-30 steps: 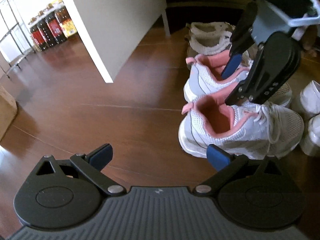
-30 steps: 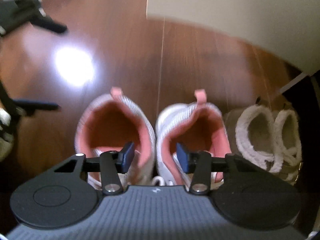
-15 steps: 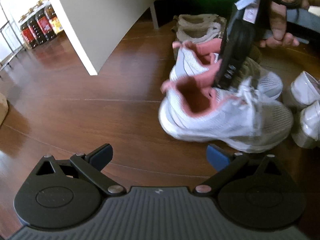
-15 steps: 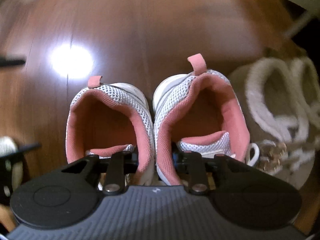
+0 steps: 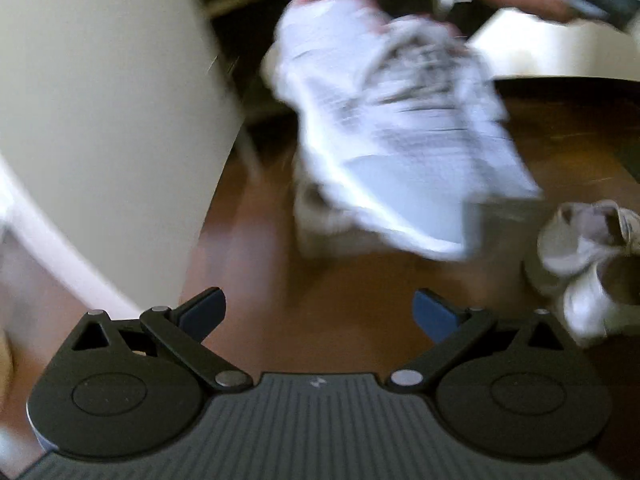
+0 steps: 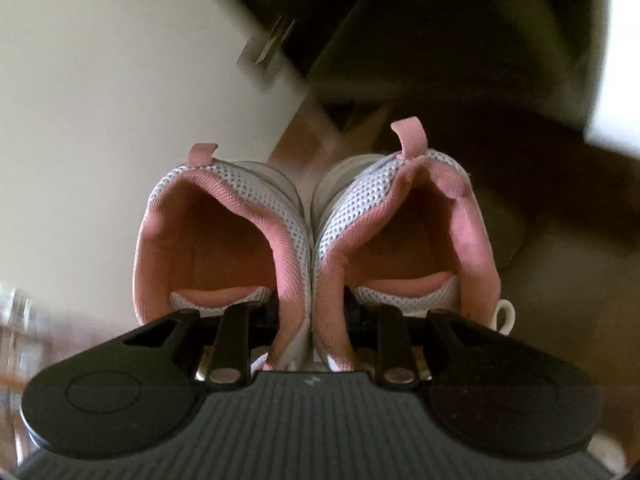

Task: Organize scattered shoes
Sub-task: 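Lift the sneaker pair and carry it into the open cabinet, then lower the sneakers onto the shelf below the grey slippers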

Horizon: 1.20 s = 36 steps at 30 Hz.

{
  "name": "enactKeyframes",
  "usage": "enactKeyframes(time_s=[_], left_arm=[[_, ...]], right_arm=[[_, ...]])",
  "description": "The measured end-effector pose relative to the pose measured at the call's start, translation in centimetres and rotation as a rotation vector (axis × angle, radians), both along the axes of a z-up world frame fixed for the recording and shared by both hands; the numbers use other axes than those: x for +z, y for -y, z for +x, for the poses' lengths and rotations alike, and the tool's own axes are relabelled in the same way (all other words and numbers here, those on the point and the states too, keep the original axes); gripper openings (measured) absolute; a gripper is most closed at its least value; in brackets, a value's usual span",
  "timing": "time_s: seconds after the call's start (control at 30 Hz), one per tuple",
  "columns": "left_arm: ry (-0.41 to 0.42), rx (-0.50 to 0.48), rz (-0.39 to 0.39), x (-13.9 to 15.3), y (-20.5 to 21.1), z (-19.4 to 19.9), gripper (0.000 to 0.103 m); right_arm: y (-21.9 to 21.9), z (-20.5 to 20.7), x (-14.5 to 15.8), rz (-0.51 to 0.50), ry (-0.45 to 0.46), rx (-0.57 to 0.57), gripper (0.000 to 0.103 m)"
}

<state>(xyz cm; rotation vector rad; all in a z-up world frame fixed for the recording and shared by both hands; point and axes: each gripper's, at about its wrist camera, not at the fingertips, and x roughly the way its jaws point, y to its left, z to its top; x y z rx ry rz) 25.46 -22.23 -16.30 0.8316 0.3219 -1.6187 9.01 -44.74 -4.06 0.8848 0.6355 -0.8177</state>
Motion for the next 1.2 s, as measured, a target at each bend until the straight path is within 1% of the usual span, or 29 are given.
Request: enactKeyframes(time_s=[0.03,0.07,0.17,0.27,0.3,0.33,0.37,0.47,0.6,0.67,0.73,0.77,0.83,0.9,0.97,1.03,1.1,1.2], left_arm=[[0.012,-0.027,-0.029,0.2,1.5,-0.5,0.102],[0.018,-0.04,-0.044,0.3,2.3,-0.8,0.102],[0.019,-0.085,-0.087,0.1,6.6,-1.9,0.102],[0.008,-0.124,-0.116,-0.2,10.8,-3.1,0.102],[0.008,-0.124,-0.114,-0.4,12.2,-3.7,0.102],[0.012,-0.119,-0.106,-0.5,12.9,-4.1,0.102],[0.017,-0.112,-0.095,-0.5,13.0,-4.5,0.102],[0.028,-0.074,-0.005,-0.2,14.0,-6.3,0.102],[0.063,-0.057,0.085,0.2,13.5,-9.7,0.102],[0.067,-0.074,0.126,-0.5,13.3,-11.7,0.102],[0.067,-0.095,0.128,-1.4,13.5,-12.7,0.102],[0.059,-0.107,0.119,-2.4,14.1,-13.4,0.102],[0.043,-0.097,0.115,-4.4,15.7,-14.0,0.102],[0.028,-0.059,0.118,-6.3,17.6,-14.3,0.102],[-0.013,0.012,0.126,-7.4,19.3,-14.0,0.101],[-0.073,0.05,0.122,-7.9,20.6,-13.7,0.101],[-0.09,0.082,0.086,-8.2,21.9,-13.4,0.101],[-0.127,0.098,0.108,-8.4,23.2,-12.7,0.101]], right_arm=[[1.1,-0.2,0.5,-0.035,-0.012,-0.036,0.023],[3.4,0.0,1.6,-0.093,-0.044,-0.084,0.023],[8.2,0.9,2.3,-0.187,-0.119,-0.157,0.023],[13.2,1.6,1.3,-0.217,-0.189,-0.214,0.023],[14.3,1.7,0.9,-0.213,-0.204,-0.228,0.023],[16.0,1.8,0.1,-0.202,-0.224,-0.246,0.023],[16.7,1.8,-0.4,-0.193,-0.23,-0.252,0.023],[18.3,2.3,-0.7,-0.165,-0.263,-0.257,0.023],[19.8,1.9,-0.3,-0.106,-0.253,-0.274,0.023],[20.4,1.6,-0.2,-0.077,-0.247,-0.283,0.024],[20.7,1.4,-0.3,-0.056,-0.254,-0.294,0.024],[21.0,1.5,-0.3,-0.056,-0.262,-0.301,0.024],[21.6,1.7,-0.4,-0.056,-0.277,-0.317,0.024],[21.8,1.8,-0.5,-0.067,-0.283,-0.342,0.024],[22.1,1.9,-0.6,-0.078,-0.291,-0.362,0.024],[22.4,2.1,-0.6,-0.094,-0.311,-0.355,0.024],[22.8,2.1,-0.6,-0.106,-0.32,-0.354,0.024],[23.6,2.0,-0.6,-0.114,-0.335,-0.352,0.025]])
